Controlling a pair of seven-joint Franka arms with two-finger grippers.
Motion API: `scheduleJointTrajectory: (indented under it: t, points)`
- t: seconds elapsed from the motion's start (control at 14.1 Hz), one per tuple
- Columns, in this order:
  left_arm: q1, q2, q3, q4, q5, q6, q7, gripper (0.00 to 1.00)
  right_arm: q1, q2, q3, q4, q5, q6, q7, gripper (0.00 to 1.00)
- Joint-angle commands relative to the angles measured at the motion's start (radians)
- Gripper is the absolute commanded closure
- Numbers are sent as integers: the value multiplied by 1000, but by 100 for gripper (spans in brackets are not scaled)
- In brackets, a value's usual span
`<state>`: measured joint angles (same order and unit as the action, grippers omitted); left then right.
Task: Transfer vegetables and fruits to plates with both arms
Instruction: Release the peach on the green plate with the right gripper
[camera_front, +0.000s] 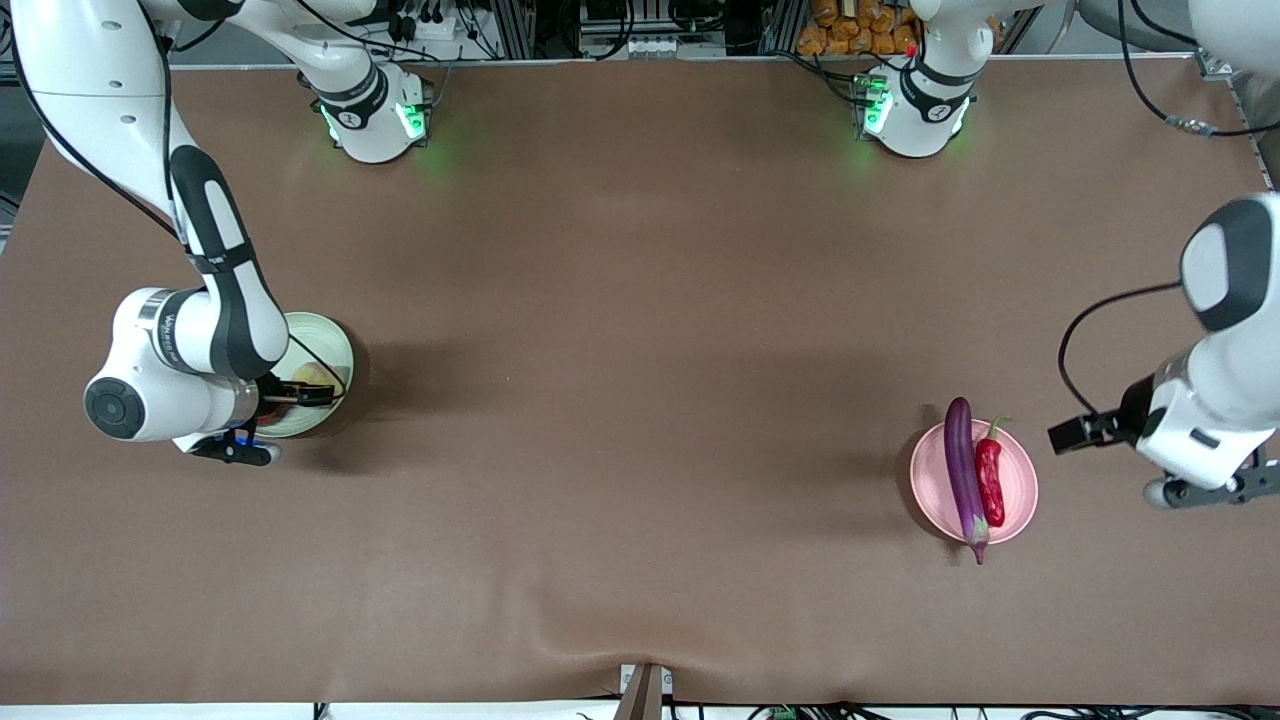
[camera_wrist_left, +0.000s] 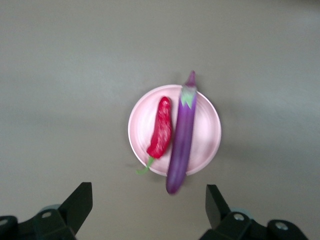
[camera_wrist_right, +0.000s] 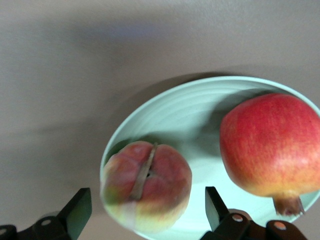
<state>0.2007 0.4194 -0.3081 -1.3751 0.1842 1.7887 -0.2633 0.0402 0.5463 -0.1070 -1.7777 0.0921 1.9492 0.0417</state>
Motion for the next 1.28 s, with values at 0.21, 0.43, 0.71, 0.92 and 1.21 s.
scheduleJointTrajectory:
  t: [0.21,0.43,0.71,0.92,1.21]
  points:
    - [-90,-160,78,-56,-92,-228,94,0,12,-23,26,355,0,-243,-9,0]
    - [-225,-315,220,-215,-98,-226,142,0,-6,-22,59,558,-15,-387,-11,0]
    - [-256,-401,248,-233,-114,-233,232,0,-63,-110,162,643,-15,-535,-10,0]
    - [-205,-424,198,-182,-141,-255,231,0,-100,-196,185,696,-16,-608,-11,0]
    - [-199,-406,204,-104,-183,-302,220,0,-89,-409,182,655,-20,-723,-2,0]
